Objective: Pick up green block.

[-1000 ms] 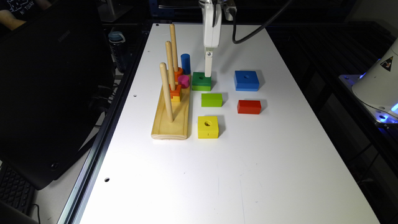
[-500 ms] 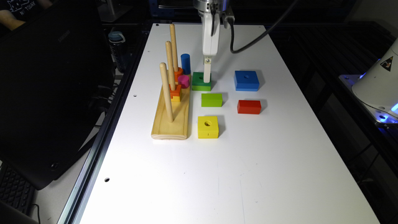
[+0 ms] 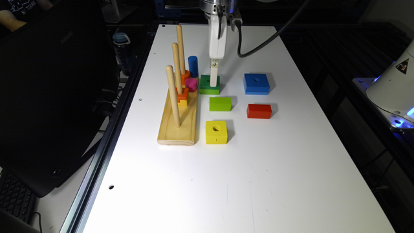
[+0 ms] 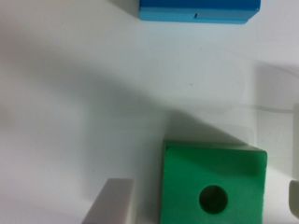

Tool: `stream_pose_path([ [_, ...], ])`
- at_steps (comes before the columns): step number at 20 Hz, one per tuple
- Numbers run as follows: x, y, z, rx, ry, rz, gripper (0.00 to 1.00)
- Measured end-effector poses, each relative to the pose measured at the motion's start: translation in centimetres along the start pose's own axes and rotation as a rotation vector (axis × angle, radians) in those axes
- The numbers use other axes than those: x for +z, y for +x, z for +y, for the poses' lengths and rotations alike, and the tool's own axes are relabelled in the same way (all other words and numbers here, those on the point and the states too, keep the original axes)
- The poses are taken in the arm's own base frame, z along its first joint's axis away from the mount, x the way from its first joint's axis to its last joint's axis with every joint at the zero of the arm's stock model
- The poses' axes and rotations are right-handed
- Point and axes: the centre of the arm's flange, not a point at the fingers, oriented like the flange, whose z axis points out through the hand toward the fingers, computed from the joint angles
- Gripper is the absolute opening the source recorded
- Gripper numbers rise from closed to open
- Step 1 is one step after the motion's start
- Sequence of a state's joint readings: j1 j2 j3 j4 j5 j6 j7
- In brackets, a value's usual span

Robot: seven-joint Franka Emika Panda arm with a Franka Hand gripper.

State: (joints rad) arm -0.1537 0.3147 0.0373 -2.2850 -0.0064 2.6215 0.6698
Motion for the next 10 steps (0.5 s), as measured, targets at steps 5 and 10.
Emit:
stream_pose_path([
  [5,0.5,-0.1,0.0,0.0,-0.003,-0.004,1.0],
  [10,2.1,0.0,0.0,0.0,0.0,-0.003,1.0],
])
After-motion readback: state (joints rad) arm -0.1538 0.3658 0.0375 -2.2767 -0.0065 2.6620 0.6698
